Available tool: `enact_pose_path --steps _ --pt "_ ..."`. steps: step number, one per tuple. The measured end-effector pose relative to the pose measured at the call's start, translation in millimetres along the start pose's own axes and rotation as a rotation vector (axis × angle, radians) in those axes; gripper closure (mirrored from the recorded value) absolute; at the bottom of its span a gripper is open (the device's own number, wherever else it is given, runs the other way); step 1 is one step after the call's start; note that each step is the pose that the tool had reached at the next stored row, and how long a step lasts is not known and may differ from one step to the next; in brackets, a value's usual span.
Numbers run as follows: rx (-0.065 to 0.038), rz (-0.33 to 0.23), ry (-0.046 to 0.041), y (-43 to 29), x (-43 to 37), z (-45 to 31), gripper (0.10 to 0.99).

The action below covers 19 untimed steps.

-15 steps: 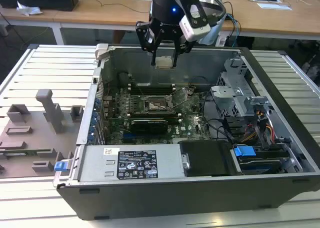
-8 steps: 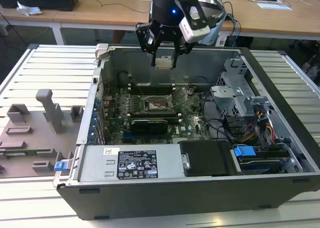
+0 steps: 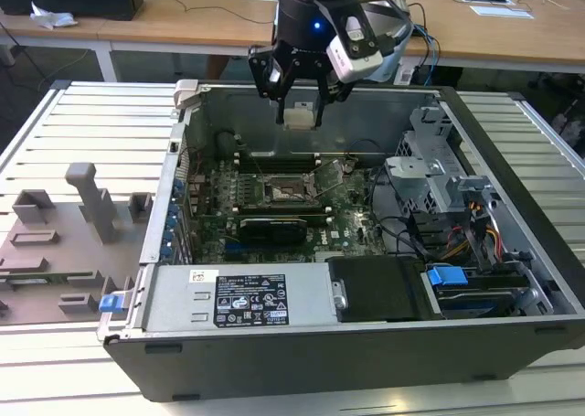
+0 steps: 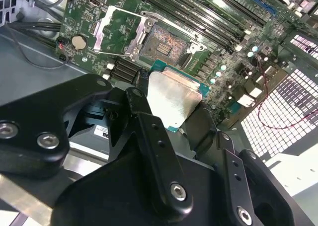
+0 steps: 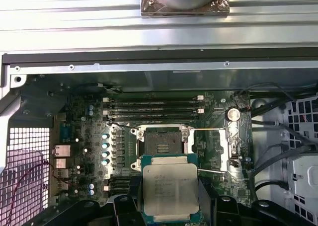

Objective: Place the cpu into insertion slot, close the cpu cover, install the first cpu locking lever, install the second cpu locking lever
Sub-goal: 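Place the cpu into insertion slot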

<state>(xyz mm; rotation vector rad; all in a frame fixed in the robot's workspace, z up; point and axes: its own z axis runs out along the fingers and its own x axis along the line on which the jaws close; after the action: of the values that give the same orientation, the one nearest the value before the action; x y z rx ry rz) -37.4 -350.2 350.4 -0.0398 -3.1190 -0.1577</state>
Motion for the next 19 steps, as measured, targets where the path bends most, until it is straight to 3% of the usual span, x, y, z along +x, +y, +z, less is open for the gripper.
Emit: enact_pose_path --steps 19 --pt "0.000 0.000 0.0000 -1.1 -0.2 10.4 0.545"
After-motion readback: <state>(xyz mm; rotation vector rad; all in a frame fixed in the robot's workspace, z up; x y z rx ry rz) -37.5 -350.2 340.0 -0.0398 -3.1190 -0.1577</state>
